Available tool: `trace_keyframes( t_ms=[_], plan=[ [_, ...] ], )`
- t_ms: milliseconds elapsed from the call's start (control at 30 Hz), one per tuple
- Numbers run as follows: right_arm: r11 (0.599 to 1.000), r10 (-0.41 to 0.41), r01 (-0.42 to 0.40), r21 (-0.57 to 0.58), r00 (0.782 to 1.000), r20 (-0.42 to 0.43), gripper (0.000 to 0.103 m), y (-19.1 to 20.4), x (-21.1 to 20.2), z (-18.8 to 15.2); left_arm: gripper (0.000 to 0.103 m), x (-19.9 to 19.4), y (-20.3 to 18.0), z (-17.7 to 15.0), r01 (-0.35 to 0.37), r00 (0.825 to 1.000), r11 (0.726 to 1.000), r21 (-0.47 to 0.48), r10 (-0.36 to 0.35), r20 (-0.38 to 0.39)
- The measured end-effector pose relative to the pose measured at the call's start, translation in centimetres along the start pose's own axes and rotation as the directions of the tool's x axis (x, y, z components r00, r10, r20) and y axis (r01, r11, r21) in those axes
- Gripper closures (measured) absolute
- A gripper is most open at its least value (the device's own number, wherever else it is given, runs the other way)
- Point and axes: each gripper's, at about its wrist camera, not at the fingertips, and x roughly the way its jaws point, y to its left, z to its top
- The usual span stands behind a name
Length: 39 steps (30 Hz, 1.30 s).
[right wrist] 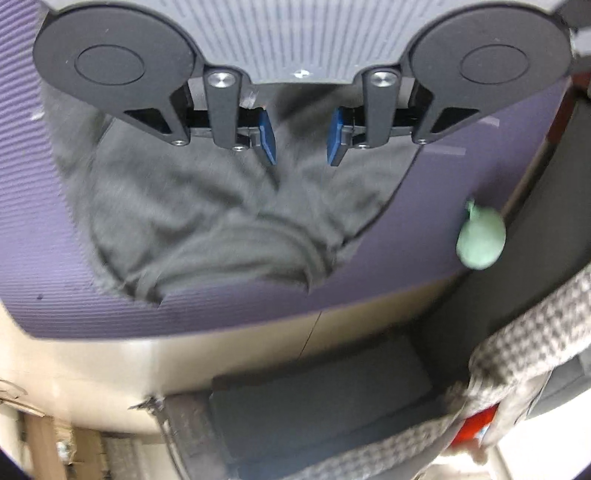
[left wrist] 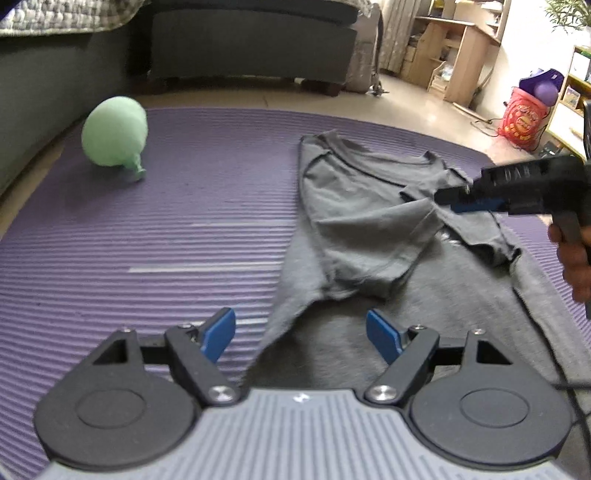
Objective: Fold clothes
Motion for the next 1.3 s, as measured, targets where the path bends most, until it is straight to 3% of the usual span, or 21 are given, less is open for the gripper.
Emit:
trace_keyframes(
  t_ms=[167,233,300,333,500,600,700,867,967,1000,1033,1167,1300],
  plan=[
    [1.000,0.002,-0.001,0.031,1.000,-0.010,0.070,-0.1,1.7,-1.0,0.049,0.3,0.7,0.2,-0.011,1.000,1.000,-0.015,0.011,-0.004],
    [0.997,0.043,-0.043,0.063,0.999,-0.010,0.099,-0.4,1.8,-1.2,0.075,0.2,1.0,0.2,0.012,1.000,0.999,-0.030,-0.012,-0.010],
    [0.995,0.062,-0.063,0.074,0.998,0.014,0.100,-0.5,1.1,-0.8,0.089,0.1,1.2,0.3,0.037,0.999,0.998,-0.045,-0.037,-0.016],
    [0.995,0.064,-0.065,0.074,0.998,0.018,0.101,-0.5,1.1,-0.7,0.090,0.1,1.2,0.4,0.049,0.999,0.998,-0.050,-0.049,-0.016],
    [0.993,0.085,-0.089,0.072,0.994,0.066,0.102,-0.8,-1.0,2.3,0.091,-0.2,0.1,0.8,0.138,0.990,0.990,-0.031,-0.138,-0.017],
    [0.998,0.042,-0.045,0.040,0.996,0.075,0.102,-1.3,-1.9,4.4,0.088,-0.4,-1.1,0.9,0.209,0.977,0.978,-0.007,-0.209,-0.029],
    [1.000,-0.012,0.011,0.021,0.999,0.053,0.102,-1.9,-1.7,5.3,0.078,-0.3,-2.3,0.7,0.245,0.969,0.969,0.039,-0.244,-0.049],
    [0.987,-0.157,0.156,-0.041,0.987,-0.028,0.100,-2.9,0.3,4.8,0.072,-0.3,-2.6,0.8,0.221,0.975,0.973,0.061,-0.219,-0.050],
    [0.965,-0.260,0.257,-0.055,0.964,-0.054,0.081,-3.0,1.5,4.3,0.064,-0.4,-1.5,0.9,0.187,0.982,0.982,0.022,-0.186,-0.044],
    [0.964,-0.262,0.259,-0.052,0.964,-0.048,0.071,-3.1,1.4,4.2,0.063,-0.3,-1.2,0.9,0.173,0.984,0.985,0.009,-0.173,-0.048],
    [0.966,-0.257,0.256,-0.035,0.966,-0.018,0.069,-3.0,1.2,4.5,0.063,-0.3,-0.8,0.9,0.160,0.986,0.987,-0.004,-0.160,-0.053],
    [0.993,-0.121,0.121,-0.002,0.992,0.020,0.069,-1.5,2.6,6.5,0.064,0.2,-0.6,0.6,0.187,0.977,0.982,-0.006,-0.187,-0.099],
    [1.000,-0.018,0.018,0.011,1.000,0.019,0.070,0.4,5.6,8.1,0.065,0.5,-1.5,0.1,0.215,0.969,0.975,0.051,-0.207,-0.133]
  ],
)
